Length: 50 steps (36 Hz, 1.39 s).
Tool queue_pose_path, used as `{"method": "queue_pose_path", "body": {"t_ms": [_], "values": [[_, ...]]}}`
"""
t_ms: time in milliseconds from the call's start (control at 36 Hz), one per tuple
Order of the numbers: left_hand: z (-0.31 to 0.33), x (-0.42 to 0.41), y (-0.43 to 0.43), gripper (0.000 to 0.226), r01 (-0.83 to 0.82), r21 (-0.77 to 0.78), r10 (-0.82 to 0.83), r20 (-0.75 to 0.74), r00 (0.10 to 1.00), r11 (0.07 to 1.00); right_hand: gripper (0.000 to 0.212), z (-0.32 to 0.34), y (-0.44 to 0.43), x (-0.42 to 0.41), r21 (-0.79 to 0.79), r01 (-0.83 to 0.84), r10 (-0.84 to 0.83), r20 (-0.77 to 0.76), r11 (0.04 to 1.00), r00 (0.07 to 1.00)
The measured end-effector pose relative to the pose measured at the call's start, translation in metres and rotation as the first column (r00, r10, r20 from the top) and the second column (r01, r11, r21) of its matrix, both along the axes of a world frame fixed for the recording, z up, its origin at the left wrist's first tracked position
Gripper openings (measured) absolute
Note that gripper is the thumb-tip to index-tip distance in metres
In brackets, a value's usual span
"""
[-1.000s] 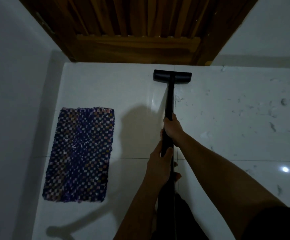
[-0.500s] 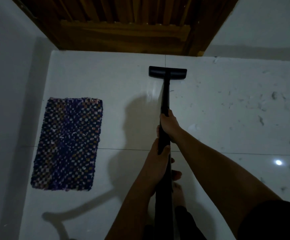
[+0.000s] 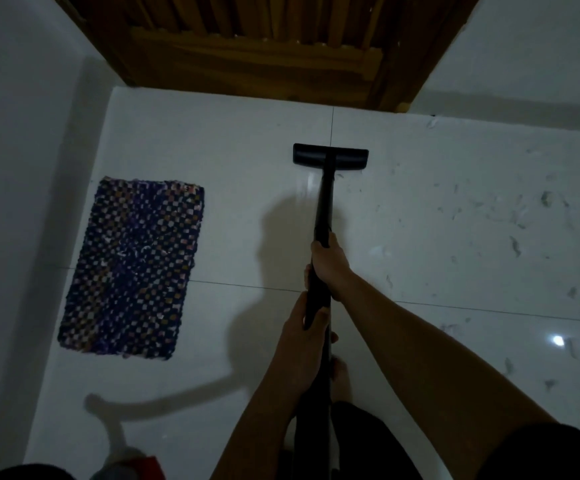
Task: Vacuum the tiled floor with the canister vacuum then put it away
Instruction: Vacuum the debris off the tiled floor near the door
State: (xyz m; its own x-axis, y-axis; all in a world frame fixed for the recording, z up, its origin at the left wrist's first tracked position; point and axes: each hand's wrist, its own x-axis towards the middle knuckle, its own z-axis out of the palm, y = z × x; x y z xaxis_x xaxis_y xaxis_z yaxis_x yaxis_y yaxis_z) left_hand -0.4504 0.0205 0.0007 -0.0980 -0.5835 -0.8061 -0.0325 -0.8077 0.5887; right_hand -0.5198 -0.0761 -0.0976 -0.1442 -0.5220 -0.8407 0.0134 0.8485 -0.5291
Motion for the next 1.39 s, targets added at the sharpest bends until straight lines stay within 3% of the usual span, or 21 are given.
{"method": "queue_pose_path", "body": {"t_ms": [278, 500, 611, 833, 1083, 1389], "values": [[0.016, 0.016, 0.053, 0.034, -0.005, 0.013, 0.005, -0.054, 0.999, 1.000, 0.050, 0.005, 0.054, 0.011, -0.006, -0.031, 0.031, -0.013, 1.000, 0.999], [0.008, 0.035, 0.068, 0.039, -0.044, 0.028, 0.044, 0.013, 0.999, 0.999, 0.049, -0.010, 0.071, 0.037, 0.000, -0.056, 0.056, 0.024, 0.998, 0.998], [-0.001, 0.042, 0.052, 0.029, -0.097, 0.047, 0.096, 0.023, 0.995, 0.994, 0.049, -0.023, 0.055, 0.047, 0.024, -0.053, 0.052, 0.046, 0.998, 0.998], [-0.035, 0.041, -0.009, 0.042, -0.144, 0.025, 0.144, -0.019, 0.989, 0.989, 0.058, -0.038, -0.019, 0.050, 0.013, -0.118, 0.118, 0.048, 0.993, 0.992], [-0.051, 0.039, -0.075, 0.028, -0.172, 0.027, 0.174, -0.050, 0.984, 0.985, 0.058, -0.053, -0.089, 0.051, -0.015, -0.166, 0.167, 0.019, 0.986, 0.986], [-0.052, 0.033, -0.079, 0.035, -0.160, 0.040, 0.163, -0.066, 0.984, 0.986, 0.059, -0.051, -0.097, 0.045, 0.002, -0.225, 0.225, -0.020, 0.974, 0.974]]}}
